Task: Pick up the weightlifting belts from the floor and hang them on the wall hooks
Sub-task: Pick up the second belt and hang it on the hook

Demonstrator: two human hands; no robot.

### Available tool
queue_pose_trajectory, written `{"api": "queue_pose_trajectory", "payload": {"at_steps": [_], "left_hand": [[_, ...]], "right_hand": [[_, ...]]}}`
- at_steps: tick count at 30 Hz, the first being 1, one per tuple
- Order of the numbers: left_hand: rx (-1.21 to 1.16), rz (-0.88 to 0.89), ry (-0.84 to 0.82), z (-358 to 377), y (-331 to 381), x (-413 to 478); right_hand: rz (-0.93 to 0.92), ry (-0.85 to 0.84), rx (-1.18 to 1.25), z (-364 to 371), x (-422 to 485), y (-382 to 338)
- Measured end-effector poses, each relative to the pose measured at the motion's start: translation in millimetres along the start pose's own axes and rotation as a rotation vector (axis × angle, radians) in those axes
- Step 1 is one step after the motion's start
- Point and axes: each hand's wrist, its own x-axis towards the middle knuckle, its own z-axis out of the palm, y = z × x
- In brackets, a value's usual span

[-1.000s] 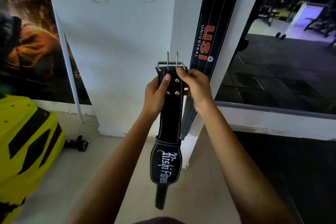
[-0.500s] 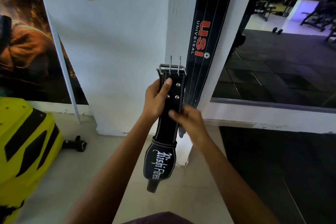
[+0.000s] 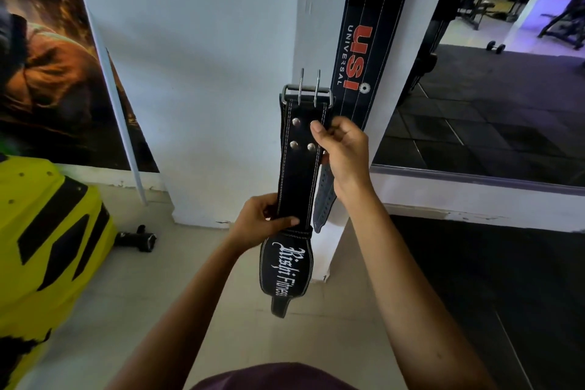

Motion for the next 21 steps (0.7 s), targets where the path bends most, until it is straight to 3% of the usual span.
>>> {"api": "queue_pose_trajectory", "payload": {"at_steps": [4, 9, 11, 15, 21], "left_hand": [[-0.015, 0.011, -0.002, 2.9, 8.8, 1.8], [-0.445, 0.097, 0.210, -11.4, 77.6, 28.2], [-0.509, 0.075, 0.241, -22.2, 94.9, 40.6], [-0.496, 0.065, 0.146, -14.0, 94.3, 40.6], [-0.340, -0.053, -0.017, 13.8, 27.2, 8.1]], "right_hand": [[-0.037, -0.069, -0.020, 2.1, -6.0, -0.7], [-0.028, -0.084, -0.027, -0.9, -18.4, 6.4], [0.006, -0.071, -0.023, -2.4, -24.4, 10.1], [-0.002, -0.041, -0.005, -8.7, -25.5, 9.4], [0.020, 0.008, -0.005, -21.3, -25.0, 14.1]]}}
